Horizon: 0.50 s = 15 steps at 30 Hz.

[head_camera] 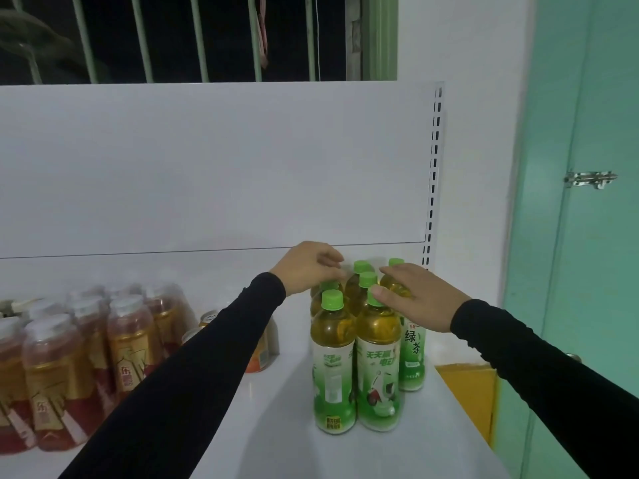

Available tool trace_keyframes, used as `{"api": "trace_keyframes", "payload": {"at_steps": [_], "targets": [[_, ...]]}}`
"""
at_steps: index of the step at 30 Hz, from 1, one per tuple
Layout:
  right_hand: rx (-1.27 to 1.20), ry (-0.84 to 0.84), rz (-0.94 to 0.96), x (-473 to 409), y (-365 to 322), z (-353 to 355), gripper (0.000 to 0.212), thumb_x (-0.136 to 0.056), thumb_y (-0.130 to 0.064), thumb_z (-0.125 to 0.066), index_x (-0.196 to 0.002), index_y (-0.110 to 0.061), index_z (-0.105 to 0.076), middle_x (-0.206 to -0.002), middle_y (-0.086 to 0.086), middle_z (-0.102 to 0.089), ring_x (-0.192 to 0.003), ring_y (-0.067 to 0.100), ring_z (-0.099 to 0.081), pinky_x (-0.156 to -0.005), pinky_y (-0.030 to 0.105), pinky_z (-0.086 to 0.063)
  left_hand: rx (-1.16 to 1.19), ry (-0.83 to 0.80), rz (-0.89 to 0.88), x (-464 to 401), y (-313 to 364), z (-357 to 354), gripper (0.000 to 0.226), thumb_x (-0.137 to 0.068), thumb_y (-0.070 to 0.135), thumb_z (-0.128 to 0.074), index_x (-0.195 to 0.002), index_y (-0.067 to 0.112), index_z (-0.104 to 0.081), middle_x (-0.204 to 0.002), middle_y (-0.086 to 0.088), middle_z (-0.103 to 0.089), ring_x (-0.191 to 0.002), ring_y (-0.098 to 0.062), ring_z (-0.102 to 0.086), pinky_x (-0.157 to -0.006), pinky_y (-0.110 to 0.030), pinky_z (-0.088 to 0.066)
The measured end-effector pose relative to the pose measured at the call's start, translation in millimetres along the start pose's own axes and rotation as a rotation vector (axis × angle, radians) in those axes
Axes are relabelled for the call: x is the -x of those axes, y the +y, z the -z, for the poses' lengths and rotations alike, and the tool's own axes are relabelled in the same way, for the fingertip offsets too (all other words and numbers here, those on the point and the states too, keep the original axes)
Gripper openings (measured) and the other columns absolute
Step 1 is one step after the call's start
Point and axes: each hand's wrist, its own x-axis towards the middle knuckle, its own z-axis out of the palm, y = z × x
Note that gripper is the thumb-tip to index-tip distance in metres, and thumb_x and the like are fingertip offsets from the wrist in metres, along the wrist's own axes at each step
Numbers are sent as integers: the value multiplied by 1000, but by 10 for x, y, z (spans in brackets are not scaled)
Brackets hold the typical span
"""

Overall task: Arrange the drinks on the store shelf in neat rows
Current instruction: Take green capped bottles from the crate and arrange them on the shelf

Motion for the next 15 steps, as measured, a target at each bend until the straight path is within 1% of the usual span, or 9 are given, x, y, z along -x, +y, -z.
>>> {"api": "trace_keyframes", "payload": {"at_steps": [2, 4, 5, 8, 11, 13, 15], "targets": [[-4, 18, 7, 10, 31, -11, 98, -79, -87, -18, -153, -23, -29, -159, 4, -30, -147, 18, -22, -119, 37, -20, -44, -7, -20, -68, 100, -16, 31, -84, 28, -78, -113, 23, -68, -108, 5, -72, -103, -12, -67, -90, -26, -53], [-22, 50, 11, 30, 75, -9, 110, -70, -94, -13, -152, -23, -31, -157, 2, -32, -144, 16, -27, -118, 37, -24, -125, -46, -33, -140, 196, -71, 38, -83, 32, -79, -117, 23, -67, -107, 8, -70, -102, -11, -66, -87, -23, -52], [-36, 70, 12, 44, 100, -8, 110, -70, -94, -15, -152, -23, -32, -156, 1, -34, -143, 15, -29, -117, 35, -26, -184, -70, -46, -174, 242, -109, 42, -83, 36, -79, -121, 23, -66, -108, 8, -69, -102, -11, -65, -85, -22, -50], [-78, 135, 16, 102, 156, 5, 92, -82, -83, -27, -151, -22, -35, -153, -1, -38, -139, 12, -34, -114, 28, -27, -374, -160, -75, -273, 355, -254, 49, -87, 42, -74, -130, 22, -61, -116, 5, -66, -105, -14, -61, -85, -23, -46], [-84, 195, 23, 171, 201, 23, 91, -82, -83, -30, -149, -22, -38, -150, -2, -42, -135, 11, -38, -108, 23, -28, -528, -234, -63, -354, 398, -391, 40, -94, 36, -66, -131, 21, -62, -125, 0, -62, -106, -17, -56, -86, -26, -42], [-82, 216, 13, 214, 214, 40, 77, -89, -72, -38, -148, -21, -39, -149, -2, -43, -135, 12, -38, -103, 18, -25, -584, -248, -58, -386, 419, -426, 35, -95, 32, -63, -127, 19, -65, -126, -3, -63, -103, -18, -54, -85, -27, -41], [-81, 233, -9, 247, 232, 44, 66, -94, -59, -44, -147, -21, -40, -149, -2, -44, -135, 13, -38, -102, 17, -24, -625, -240, -61, -402, 446, -431, 34, -94, 32, -64, -125, 18, -67, -124, -5, -64, -102, -19, -55, -83, -27, -42]]}}
